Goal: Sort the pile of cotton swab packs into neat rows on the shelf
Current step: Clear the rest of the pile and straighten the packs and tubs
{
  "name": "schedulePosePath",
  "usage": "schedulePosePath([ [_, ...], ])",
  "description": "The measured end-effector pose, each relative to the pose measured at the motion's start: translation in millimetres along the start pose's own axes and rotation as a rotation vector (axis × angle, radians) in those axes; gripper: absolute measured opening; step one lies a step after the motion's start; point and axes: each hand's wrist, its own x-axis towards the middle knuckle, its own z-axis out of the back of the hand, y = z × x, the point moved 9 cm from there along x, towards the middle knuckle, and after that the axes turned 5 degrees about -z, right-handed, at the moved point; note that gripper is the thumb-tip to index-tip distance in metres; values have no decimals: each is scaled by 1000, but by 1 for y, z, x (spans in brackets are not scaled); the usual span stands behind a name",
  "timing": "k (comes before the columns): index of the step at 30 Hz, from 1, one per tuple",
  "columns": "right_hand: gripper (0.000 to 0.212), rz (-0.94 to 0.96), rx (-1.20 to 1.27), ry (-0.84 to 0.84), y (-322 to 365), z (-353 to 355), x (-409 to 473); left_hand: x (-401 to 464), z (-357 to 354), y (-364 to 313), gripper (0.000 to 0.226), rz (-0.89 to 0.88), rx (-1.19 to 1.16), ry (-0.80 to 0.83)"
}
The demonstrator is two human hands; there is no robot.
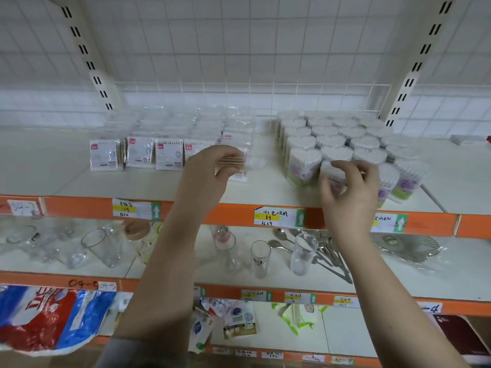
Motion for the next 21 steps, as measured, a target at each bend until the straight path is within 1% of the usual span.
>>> schedulePosePath([
  [1,18,-10,85,43,5,-4,0,-1,2,-1,26,-33,13,-6],
  [2,14,-62,165,120,8,-13,0,-2,5,-2,27,-74,34,-14],
  [4,10,-180,256,336,13,-36,-5,-5,10,-6,26,-145,83,-38],
  [6,12,-224,320,536,23,-57,-15,-11,12,-10,24,-178,117,-59],
  [8,17,-267,376,676,31,-71,-25,-19,13,-11,25,-187,132,-56],
  [13,14,-418,532,909,39,-89,-47,-37,15,-1,42,-129,131,-7],
  [16,28,-475,526,1013,40,-103,-57,-41,20,4,42,-102,113,-6],
  [19,42,-594,618,1128,45,-118,-69,-43,29,16,41,-79,86,-12],
  [21,49,-613,655,1158,53,-128,-73,-41,35,33,41,-33,56,-21],
])
